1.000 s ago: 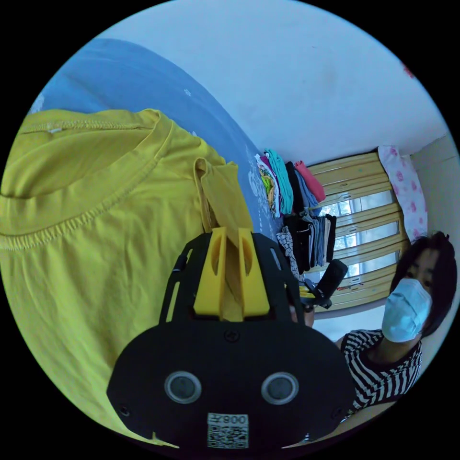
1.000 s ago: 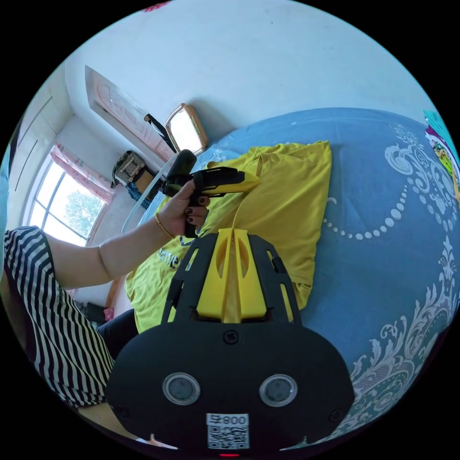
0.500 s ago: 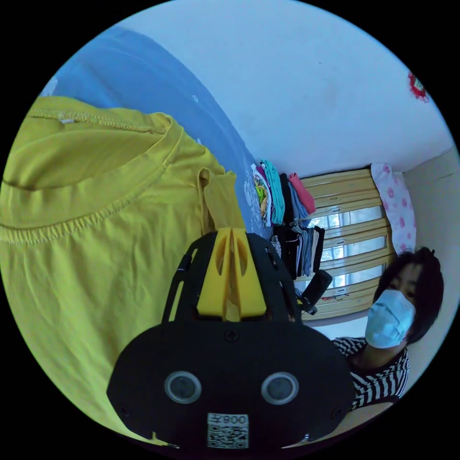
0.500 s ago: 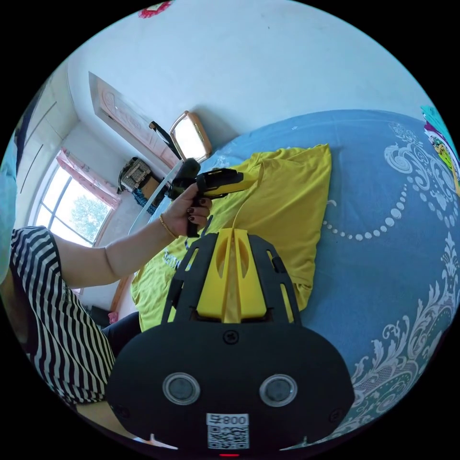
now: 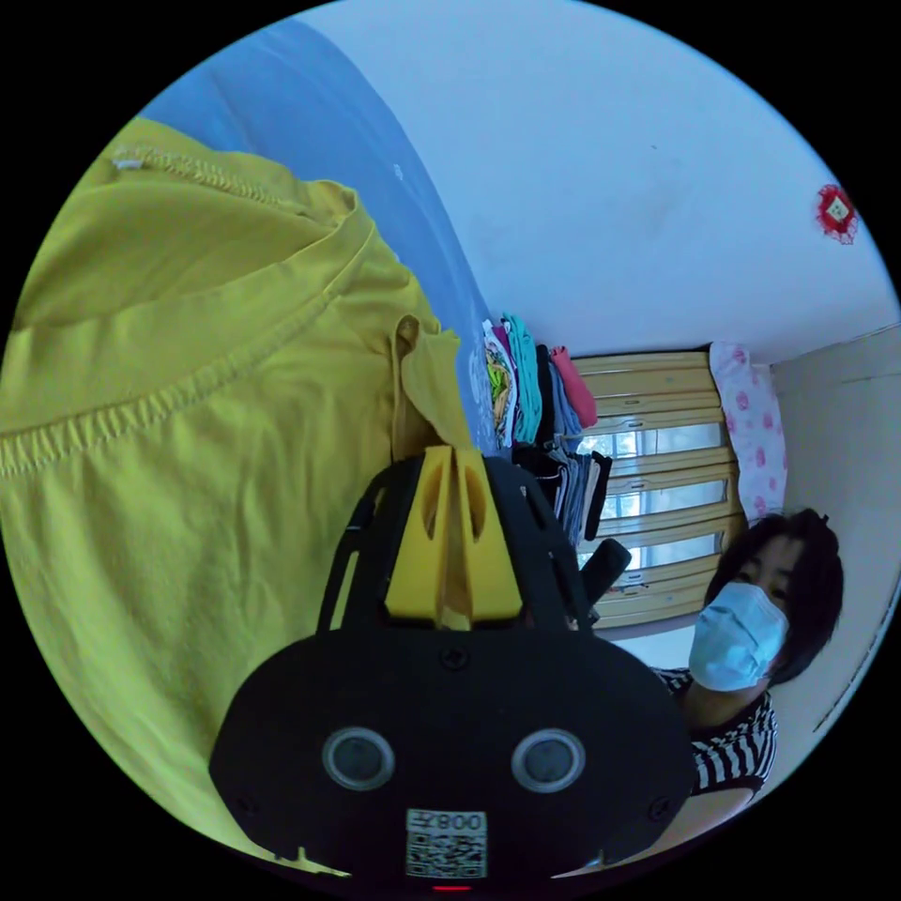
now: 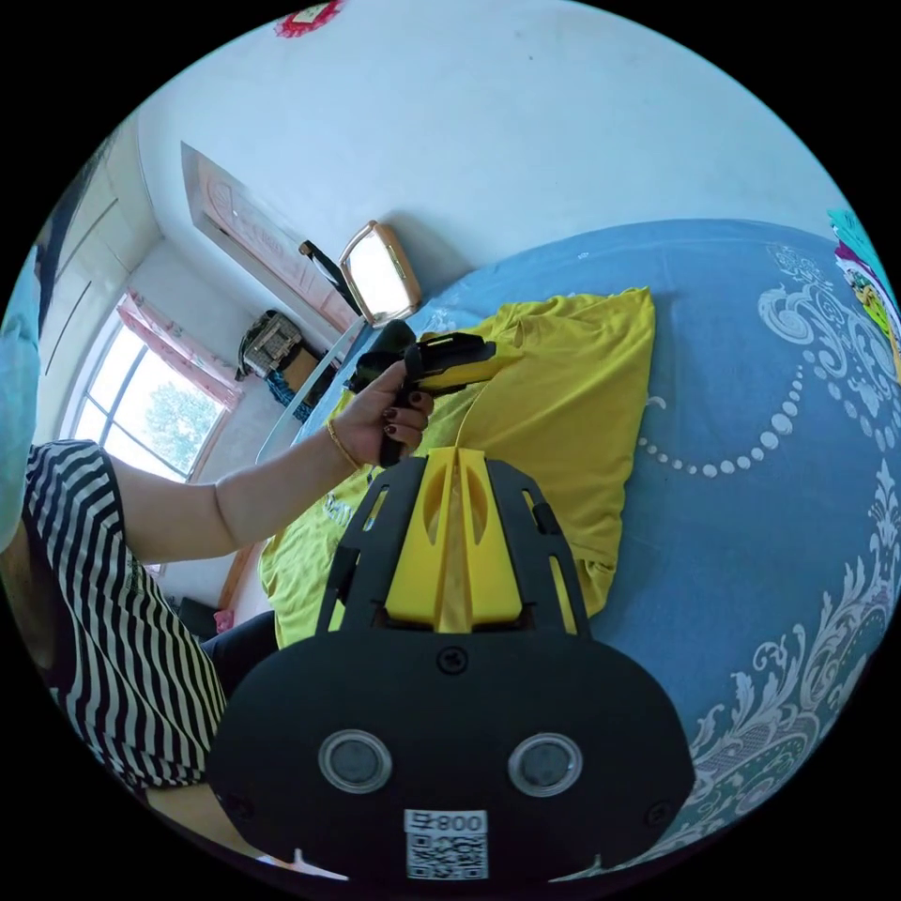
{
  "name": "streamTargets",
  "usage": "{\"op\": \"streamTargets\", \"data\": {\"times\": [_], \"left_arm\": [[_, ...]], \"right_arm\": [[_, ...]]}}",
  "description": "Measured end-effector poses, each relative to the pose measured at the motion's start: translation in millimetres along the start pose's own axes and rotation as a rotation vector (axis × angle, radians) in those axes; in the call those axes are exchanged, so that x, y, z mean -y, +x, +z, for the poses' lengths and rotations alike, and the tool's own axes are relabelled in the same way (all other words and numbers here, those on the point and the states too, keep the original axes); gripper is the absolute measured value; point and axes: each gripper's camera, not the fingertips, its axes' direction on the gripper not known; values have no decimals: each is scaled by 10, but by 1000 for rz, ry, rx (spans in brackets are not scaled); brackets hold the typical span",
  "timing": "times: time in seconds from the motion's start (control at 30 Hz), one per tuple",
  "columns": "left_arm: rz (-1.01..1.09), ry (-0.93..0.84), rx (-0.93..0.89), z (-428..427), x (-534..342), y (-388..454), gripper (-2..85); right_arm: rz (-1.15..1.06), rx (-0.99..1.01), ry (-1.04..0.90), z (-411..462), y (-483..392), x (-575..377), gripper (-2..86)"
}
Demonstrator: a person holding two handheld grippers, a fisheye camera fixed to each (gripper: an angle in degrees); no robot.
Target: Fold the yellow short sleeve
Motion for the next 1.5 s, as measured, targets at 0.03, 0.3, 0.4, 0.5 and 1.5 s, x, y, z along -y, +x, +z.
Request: {"op": "streamTargets", "data": {"times": [0.03,0.3,0.4,0.5,1.5], "left_arm": [[11,4,-9,3,10,38,13],[40,-31,192,59,-86,208,5],[62,-33,216,88,-131,294,8],[111,10,276,44,-169,473,15],[422,-146,552,614,-188,1777,3]], "right_arm": [[-3,-7,-15,27,2,10,4],[-18,-96,-291,452,19,108,5],[-5,-82,-305,468,61,123,6],[16,-47,-296,455,130,123,8],[256,-183,-111,92,245,275,1]]}}
